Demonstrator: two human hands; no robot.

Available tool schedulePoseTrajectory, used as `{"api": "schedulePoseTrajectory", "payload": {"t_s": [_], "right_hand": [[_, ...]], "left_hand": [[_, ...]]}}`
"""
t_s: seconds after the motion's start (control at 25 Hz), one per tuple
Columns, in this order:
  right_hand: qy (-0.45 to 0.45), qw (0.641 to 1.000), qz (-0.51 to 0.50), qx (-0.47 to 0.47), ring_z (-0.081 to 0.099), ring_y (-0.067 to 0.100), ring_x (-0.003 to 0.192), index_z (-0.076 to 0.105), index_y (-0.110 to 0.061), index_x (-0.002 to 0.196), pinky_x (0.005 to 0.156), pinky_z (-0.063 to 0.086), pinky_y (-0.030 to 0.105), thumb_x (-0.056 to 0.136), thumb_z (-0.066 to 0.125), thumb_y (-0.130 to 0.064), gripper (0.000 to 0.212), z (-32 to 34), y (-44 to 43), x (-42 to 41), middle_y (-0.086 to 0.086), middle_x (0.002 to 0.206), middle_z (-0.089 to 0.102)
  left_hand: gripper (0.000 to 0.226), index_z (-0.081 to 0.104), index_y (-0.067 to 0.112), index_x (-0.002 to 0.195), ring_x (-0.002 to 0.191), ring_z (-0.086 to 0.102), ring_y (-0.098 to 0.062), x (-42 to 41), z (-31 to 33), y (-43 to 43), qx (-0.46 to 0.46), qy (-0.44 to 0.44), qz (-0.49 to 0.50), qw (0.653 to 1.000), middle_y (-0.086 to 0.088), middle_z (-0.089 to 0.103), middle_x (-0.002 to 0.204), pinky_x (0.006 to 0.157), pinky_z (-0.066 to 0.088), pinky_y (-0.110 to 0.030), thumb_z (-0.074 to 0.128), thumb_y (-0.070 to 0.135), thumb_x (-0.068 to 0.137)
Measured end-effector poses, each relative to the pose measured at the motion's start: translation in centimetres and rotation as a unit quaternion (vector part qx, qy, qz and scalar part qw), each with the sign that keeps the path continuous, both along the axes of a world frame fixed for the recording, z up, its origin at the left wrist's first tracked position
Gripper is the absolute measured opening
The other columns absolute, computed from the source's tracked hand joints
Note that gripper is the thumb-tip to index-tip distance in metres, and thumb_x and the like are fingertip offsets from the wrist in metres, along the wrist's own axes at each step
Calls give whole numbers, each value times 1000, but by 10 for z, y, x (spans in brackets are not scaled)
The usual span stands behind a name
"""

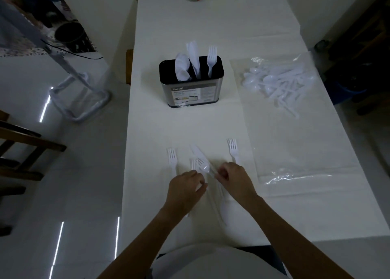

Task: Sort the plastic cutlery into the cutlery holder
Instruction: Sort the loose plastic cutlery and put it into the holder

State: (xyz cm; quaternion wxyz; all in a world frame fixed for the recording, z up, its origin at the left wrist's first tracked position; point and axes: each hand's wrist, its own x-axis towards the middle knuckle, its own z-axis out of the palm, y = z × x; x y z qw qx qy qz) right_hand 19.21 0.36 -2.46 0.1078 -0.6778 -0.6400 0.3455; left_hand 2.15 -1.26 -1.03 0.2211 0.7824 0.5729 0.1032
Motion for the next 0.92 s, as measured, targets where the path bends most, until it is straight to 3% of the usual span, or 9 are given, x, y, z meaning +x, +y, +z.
{"api": "schedulePoseTrajectory", "payload": {"t_s": [0.16,0.4,0.6,0.76,0.92], "right_hand": [[-29,999,-18,-4,63,19,72,64,-10,84,65,54,34,85,61,-21,12,0,2,6,5,80,67],[-32,998,-50,-11,58,23,70,55,-6,82,65,51,37,86,59,-16,12,-2,-3,29,5,73,59],[56,995,-80,13,48,14,55,47,-9,95,51,35,19,92,47,-3,6,6,-19,39,3,67,53],[114,990,-79,23,44,5,49,46,-15,88,48,36,13,92,45,-2,13,3,-42,41,-5,61,48],[84,995,41,34,47,5,49,55,-21,86,47,32,14,87,56,-9,11,-3,-45,54,-10,56,46]], "left_hand": [[36,56,23,71,64,49,-7,13,1,-7,-73,87,79,990,6,54,70,54,31,-21,44,50,91],[41,36,19,53,43,33,-3,33,11,0,-115,121,137,976,8,35,51,43,21,-17,50,32,89],[35,41,17,52,41,34,-4,32,7,2,-158,57,184,968,6,39,48,42,25,-16,58,25,81],[31,47,13,54,43,41,-11,26,7,1,-186,-7,230,955,1,42,49,47,33,-19,58,26,80],[35,43,14,53,51,42,-15,15,7,4,-209,-106,273,933,-1,45,53,53,33,-26,55,23,84]]}}
